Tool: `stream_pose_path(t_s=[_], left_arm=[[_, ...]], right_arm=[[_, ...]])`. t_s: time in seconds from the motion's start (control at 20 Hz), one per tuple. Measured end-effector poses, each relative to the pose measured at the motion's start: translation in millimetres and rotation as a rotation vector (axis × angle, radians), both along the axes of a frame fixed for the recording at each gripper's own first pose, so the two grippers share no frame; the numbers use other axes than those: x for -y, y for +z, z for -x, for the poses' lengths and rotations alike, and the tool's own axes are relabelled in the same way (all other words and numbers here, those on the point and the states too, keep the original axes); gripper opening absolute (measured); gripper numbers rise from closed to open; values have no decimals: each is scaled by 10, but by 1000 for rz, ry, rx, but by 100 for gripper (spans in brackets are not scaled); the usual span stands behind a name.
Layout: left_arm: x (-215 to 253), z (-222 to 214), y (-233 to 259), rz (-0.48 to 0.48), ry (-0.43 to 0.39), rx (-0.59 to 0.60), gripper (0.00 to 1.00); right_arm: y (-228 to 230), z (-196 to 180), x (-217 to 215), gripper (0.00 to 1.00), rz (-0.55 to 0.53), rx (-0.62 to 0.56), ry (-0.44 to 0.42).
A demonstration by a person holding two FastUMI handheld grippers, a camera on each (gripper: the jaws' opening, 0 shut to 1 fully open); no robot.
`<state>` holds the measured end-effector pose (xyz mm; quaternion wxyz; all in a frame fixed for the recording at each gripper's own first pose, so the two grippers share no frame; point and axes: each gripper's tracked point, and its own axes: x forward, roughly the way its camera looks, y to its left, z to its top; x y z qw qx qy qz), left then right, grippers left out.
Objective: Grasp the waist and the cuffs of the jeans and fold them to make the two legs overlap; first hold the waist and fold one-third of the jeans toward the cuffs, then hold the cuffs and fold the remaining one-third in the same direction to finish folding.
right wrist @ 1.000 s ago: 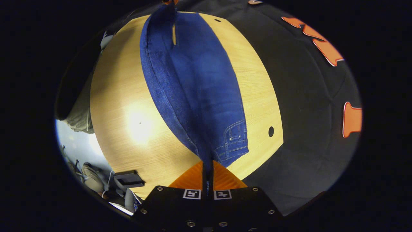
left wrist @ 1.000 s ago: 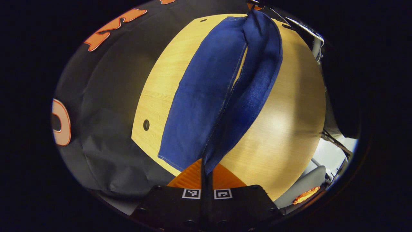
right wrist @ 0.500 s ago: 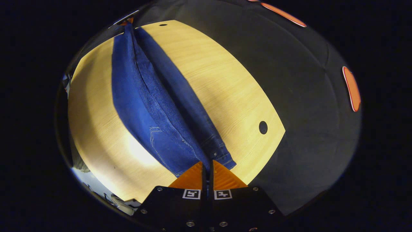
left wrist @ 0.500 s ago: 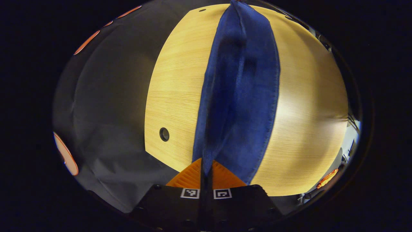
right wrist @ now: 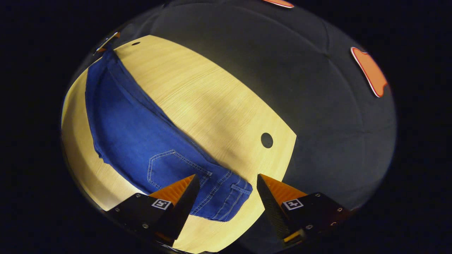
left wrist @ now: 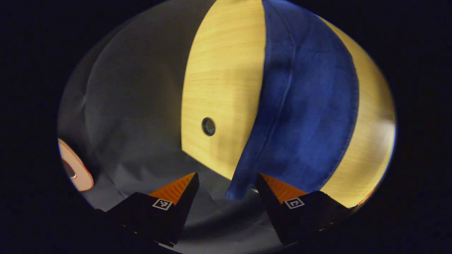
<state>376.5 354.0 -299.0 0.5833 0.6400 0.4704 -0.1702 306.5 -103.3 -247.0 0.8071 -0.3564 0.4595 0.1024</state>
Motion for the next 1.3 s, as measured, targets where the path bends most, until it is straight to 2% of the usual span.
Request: stream_pose_path(t_s=[0.15,0.35,0.5,0.65,0.9,1.1,1.15,1.3], left_arm=[[-20,26,217,123,122,148,98],[247,184,478,292,234,307,98],[268,29,461,409,293,413,98],[385,-94,484,525,316,541,98],[927,-88,645,775,366,656,98],[1480,24,819,975,396,691,100],[1635,69,840,1018,406,700,98],[1965,205,893,1085,427,718,98]], right_arm=[[209,-48,-37,99,-88,78,-85],[539,-104,-47,99,-308,203,-242],[774,-58,79,99,-453,302,-374],[835,27,351,99,-528,358,-516],[466,279,396,99,-807,359,-805],[124,412,225,99,-909,304,-1004],[32,436,189,99,-941,292,-1047],[-198,559,170,99,-1033,254,-1171]])
